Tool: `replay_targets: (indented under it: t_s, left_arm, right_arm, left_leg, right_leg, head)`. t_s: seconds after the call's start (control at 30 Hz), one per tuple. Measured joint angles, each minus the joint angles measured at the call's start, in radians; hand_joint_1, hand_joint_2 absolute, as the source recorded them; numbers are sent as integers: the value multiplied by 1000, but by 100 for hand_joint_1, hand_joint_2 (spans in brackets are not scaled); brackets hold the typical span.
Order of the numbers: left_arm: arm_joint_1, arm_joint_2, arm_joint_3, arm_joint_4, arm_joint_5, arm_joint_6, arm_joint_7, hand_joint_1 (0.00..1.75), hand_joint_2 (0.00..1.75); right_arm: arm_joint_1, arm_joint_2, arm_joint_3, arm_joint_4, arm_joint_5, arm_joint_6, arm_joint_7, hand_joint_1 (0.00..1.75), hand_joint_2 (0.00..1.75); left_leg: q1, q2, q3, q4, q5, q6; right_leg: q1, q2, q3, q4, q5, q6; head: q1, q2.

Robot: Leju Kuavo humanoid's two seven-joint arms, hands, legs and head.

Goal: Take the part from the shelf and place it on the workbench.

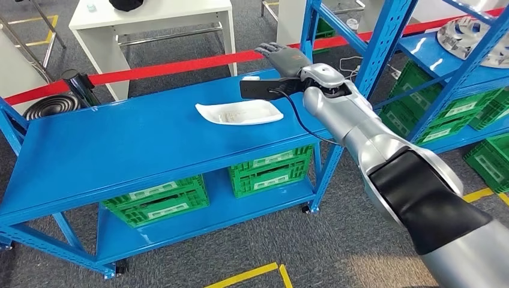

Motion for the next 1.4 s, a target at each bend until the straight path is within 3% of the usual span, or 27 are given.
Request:
replay_targets:
  t_s: [0.07, 0.1, 0.2, 0.27, 0.3, 0.37, 0.43, 0.5, 0.63, 0.8, 1.1, 1.4]
  left_arm:
    - [2, 0, 0, 0, 0, 0, 2, 0, 0]
    - [3, 0, 0, 0, 1, 0, 2, 0, 0]
    - [2, 0, 2, 0, 8, 0, 1, 0, 0]
    - [0, 0, 8, 0, 16, 3, -1, 0, 0]
    - [1, -1, 11, 0, 18, 6, -1, 0, 0]
    - [2, -2, 16, 0, 21, 10, -1, 0, 0]
    - [0, -3, 18, 0, 21, 12, -2, 0, 0]
    - [-1, -4, 22, 0, 20, 12, -2, 0, 0]
    - [-2, -8, 25, 0, 16, 12, -1, 0, 0]
    - [-2, -9, 25, 0, 14, 14, 2, 0, 0]
    - [0, -9, 29, 0, 14, 18, 12, 0, 0]
    - [2, -11, 32, 0, 11, 21, 21, 0, 0]
  right_arm:
    - [3, 0, 0, 3, -3, 6, -2, 0, 0]
    - [5, 0, 0, 5, -5, 8, -2, 0, 0]
    - [6, 0, 0, 11, -11, 11, -4, 0, 0]
    - [6, 0, 0, 16, -20, 11, -6, 0, 0]
    - [8, 0, -1, 19, -26, 11, -7, 0, 0]
    - [16, 1, -4, 24, -42, 11, -13, 0, 0]
    - [28, 2, -9, 31, -59, 11, -23, 0, 87]
    - [41, 7, -14, 40, -72, 13, -29, 0, 175]
    - [72, 28, -18, 61, -87, 26, -33, 0, 175]
    - [118, 64, -18, 84, -93, 56, -25, 0, 175]
    - [152, 100, -18, 126, -68, 116, 25, 0, 175]
    - [188, 102, 13, 172, 27, 127, 155, 0, 175]
  left_leg:
    - [2, 0, -60, 80, -21, -4]
    - [2, 1, -65, 69, -2, -5]
    - [1, 2, -3, -112, 109, 0]
    - [-2, 3, 29, -186, 128, 13]
    - [-3, 3, 32, -193, 125, 17]
    - [-2, 1, 37, -195, 140, 20]
    - [-2, -3, 38, -196, 141, 21]
    - [-2, -5, 38, -196, 139, 25]
    - [-3, -5, 38, -195, 137, 31]
    - [-3, -4, 39, -195, 137, 32]
    - [-2, -4, 41, -199, 137, 30]
    - [-2, -3, 41, -200, 138, 29]
  right_leg:
    - [0, 1, 3, 1, -5, -1]
    - [0, 1, 5, 2, -8, 0]
    - [1, 2, 14, 6, -17, 8]
    - [3, 1, 14, 8, -22, 18]
    - [5, 1, 13, 9, -24, 20]
    - [7, 0, 13, 9, -24, 12]
    - [8, -1, 17, 5, -23, 1]
    - [9, -3, 22, -1, -23, 5]
    - [8, -3, 26, -9, -21, 23]
    - [8, -3, 26, -10, -21, 34]
    - [9, -2, 26, -10, -21, 34]
    - [9, -2, 25, -10, -22, 33]
  head:
    - [0, 0]
    - [0, 0]
    - [0, 0]
    - [1, 0]
    - [1, 0]
    - [1, 0]
    - [2, 0]
    - [2, 0]
    - [2, 0]
    - [1, 0]
    - [1, 0]
    - [1, 0]
